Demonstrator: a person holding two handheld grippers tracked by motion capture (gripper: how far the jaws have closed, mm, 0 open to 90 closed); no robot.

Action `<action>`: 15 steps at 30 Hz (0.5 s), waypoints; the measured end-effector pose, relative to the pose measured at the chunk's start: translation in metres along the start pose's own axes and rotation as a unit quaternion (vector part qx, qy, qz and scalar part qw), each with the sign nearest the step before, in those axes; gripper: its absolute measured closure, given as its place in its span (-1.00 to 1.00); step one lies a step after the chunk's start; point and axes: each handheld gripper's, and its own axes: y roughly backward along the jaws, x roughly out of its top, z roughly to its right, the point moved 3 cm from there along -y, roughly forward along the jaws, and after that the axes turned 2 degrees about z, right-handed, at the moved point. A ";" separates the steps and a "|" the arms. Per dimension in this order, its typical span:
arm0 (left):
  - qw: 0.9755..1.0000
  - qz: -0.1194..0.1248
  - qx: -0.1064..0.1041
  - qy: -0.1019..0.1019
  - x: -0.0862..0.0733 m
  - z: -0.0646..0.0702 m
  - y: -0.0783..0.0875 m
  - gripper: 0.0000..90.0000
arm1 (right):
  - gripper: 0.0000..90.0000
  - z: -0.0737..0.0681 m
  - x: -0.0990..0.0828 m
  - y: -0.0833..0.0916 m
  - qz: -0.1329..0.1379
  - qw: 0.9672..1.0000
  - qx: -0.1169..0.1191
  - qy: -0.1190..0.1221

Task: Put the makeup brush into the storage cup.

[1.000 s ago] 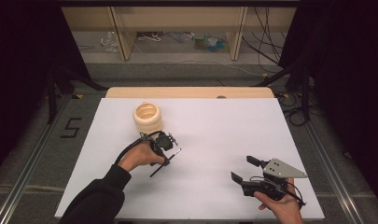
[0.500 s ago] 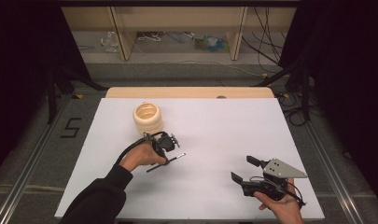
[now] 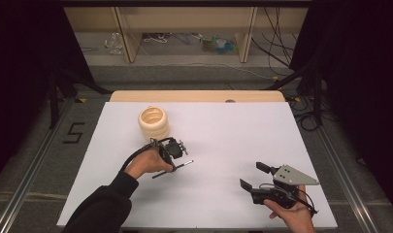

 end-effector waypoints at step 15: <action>0.999 0.030 -0.028 0.002 -0.001 0.000 0.008 0.89 | -0.58 -0.001 0.000 -0.002 0.009 1.000 0.006 -0.001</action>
